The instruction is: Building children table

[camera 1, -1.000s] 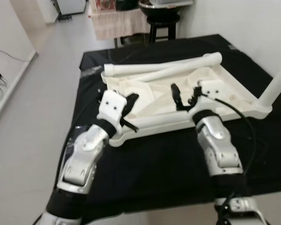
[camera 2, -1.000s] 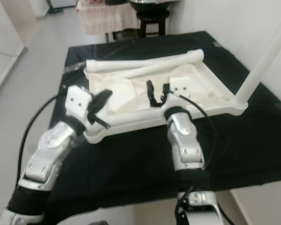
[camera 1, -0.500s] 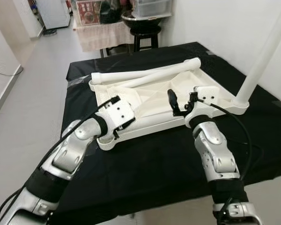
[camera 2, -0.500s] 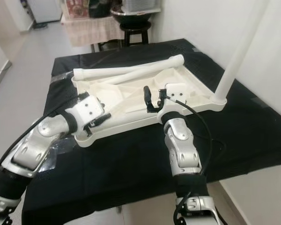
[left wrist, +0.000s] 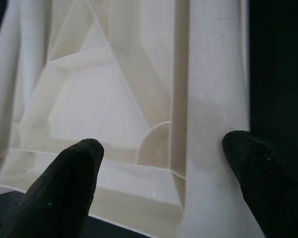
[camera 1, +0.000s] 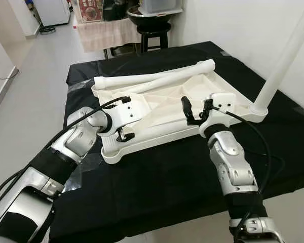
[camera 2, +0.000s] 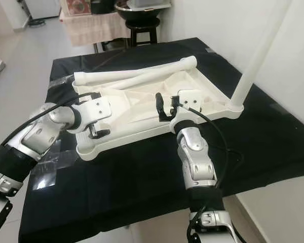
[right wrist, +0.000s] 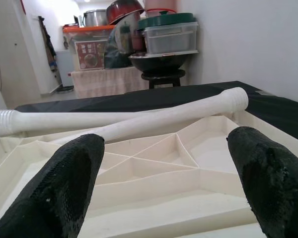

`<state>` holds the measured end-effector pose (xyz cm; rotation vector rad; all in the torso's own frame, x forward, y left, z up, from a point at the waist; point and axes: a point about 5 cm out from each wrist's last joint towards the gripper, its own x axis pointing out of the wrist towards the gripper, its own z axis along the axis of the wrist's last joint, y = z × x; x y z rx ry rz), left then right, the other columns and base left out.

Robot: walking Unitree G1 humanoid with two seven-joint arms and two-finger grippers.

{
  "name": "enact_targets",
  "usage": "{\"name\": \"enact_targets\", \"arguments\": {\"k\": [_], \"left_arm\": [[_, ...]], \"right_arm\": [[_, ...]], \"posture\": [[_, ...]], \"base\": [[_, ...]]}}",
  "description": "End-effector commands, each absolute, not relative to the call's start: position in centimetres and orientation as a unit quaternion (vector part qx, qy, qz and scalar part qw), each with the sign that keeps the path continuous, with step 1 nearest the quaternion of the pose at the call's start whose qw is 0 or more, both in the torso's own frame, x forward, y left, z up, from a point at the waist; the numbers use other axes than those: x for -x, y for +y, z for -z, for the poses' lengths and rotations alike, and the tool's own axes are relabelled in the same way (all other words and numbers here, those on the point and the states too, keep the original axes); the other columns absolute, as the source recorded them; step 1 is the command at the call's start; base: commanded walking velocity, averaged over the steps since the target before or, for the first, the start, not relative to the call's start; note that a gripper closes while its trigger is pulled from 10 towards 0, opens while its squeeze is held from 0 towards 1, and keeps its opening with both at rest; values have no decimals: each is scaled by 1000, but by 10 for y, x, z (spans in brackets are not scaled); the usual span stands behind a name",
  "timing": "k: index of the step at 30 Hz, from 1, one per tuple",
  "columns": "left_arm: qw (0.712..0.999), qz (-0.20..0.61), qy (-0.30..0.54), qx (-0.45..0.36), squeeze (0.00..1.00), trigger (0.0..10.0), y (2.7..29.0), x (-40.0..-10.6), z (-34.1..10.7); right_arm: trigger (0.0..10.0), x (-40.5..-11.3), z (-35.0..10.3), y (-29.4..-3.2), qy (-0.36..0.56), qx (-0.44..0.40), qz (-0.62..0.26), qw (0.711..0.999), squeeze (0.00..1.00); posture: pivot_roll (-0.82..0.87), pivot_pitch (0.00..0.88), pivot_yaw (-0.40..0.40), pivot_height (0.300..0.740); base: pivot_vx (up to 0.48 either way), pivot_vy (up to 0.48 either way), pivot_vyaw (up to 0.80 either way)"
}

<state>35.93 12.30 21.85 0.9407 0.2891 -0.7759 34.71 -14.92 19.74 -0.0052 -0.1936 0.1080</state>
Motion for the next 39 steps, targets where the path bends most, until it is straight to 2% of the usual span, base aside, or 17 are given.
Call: {"name": "enact_targets", "arguments": {"k": [1, 5, 12, 18, 35, 39], "left_arm": [[795, 398, 179, -422, 0, 10000, 126, -354, -207], [788, 405, 192, -422, 0, 10000, 130, -355, -206], [794, 389, 197, -423, 0, 10000, 141, -363, -222], [776, 375, 234, -451, 0, 10000, 153, -365, -216], [763, 413, 250, -429, 0, 10000, 138, -364, -198], [753, 421, 260, -433, 0, 10000, 136, -361, -191]], "right_arm": [[10000, -345, -198, -144, -100, 10, -61, 993, 0], [10000, -345, -197, -144, -99, 10, -62, 993, 0], [10000, -344, -195, -144, -96, 10, -60, 993, 0], [10000, -345, -195, -144, -95, 11, -59, 994, 0], [10000, -344, -196, -145, -97, 14, -56, 994, 0], [10000, -344, -197, -145, -97, 14, -56, 994, 0]], "posture": [[22, 59, 42, 740], [24, 62, 43, 740], [29, 67, 46, 740], [29, 68, 47, 740], [19, 71, 51, 740], [20, 71, 52, 740]], "base": [[0, 0, 0], [0, 0, 0], [0, 0, 0], [0, 0, 0], [0, 0, 0], [0, 0, 0]]}}
